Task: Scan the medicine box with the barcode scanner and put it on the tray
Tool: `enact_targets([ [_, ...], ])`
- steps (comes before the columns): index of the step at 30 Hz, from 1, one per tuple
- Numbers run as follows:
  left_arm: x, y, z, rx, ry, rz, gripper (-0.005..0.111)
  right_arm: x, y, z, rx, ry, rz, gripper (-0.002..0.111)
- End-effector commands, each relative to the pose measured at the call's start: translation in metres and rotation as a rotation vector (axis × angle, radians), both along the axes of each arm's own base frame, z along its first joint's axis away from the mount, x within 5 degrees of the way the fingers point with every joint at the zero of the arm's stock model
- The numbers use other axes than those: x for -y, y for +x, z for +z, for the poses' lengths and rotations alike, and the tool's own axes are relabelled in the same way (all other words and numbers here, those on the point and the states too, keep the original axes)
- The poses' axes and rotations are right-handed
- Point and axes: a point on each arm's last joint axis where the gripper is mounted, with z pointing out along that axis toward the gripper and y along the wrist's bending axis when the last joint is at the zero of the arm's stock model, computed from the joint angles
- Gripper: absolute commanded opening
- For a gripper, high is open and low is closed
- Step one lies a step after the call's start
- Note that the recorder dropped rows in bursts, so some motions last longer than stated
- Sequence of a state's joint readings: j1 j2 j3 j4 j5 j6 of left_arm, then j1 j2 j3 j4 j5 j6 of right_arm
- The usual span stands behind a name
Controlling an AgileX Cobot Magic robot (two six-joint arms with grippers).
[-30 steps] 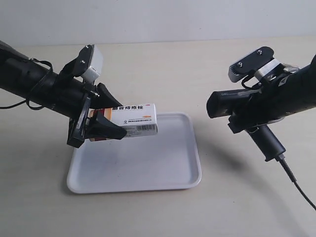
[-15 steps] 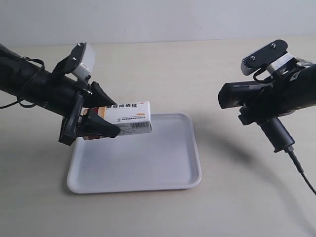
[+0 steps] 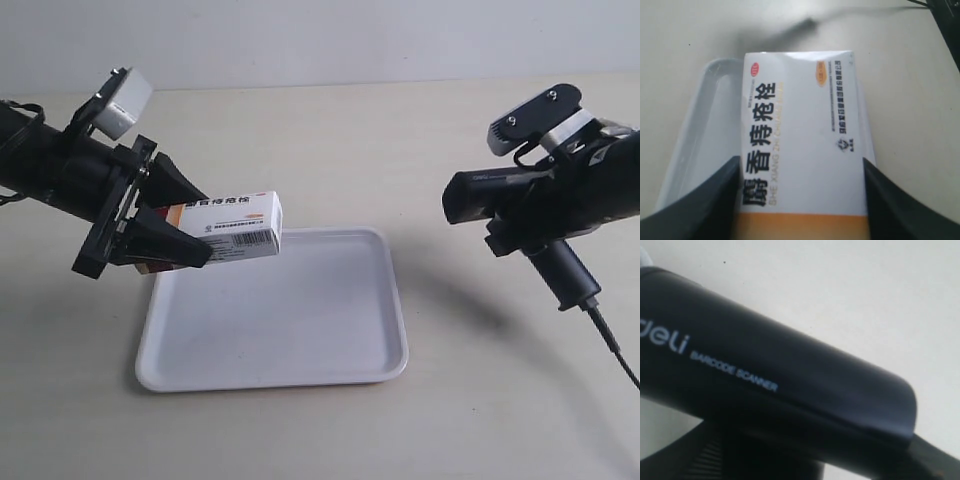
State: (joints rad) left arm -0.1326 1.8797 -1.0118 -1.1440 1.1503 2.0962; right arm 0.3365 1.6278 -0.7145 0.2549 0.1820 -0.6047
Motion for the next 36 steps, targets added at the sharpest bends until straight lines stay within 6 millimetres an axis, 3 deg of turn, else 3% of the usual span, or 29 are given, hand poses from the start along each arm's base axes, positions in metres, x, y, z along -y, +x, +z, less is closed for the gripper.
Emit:
enact_targets([
  [1, 0.000, 0.000, 0.003, 0.003, -0.012, -0.008, 0.001, 0.001, -0.004, 0.023, 0.065, 0.022, 0.006, 0.000],
  [6, 0.000, 0.000, 0.003, 0.003, -0.012, -0.008, 0.001, 0.001, -0.007, 0.025, 0.050, 0.023, 0.009, 0.000],
  [14, 0.000, 0.000, 0.004, -0.002, -0.019, -0.013, 0.001, 0.000, -0.005, 0.004, -0.037, 0.000, 0.007, 0.000],
  [28, 0.000, -0.002, 0.004, -0.010, -0.025, -0.030, 0.000, 0.000, -0.007, 0.003, -0.059, 0.004, 0.003, 0.000],
  [36, -0.001, 0.002, -0.008, -0.022, 0.003, -0.005, 0.000, 0.002, -0.016, 0.028, -0.018, 0.025, 0.018, 0.000],
])
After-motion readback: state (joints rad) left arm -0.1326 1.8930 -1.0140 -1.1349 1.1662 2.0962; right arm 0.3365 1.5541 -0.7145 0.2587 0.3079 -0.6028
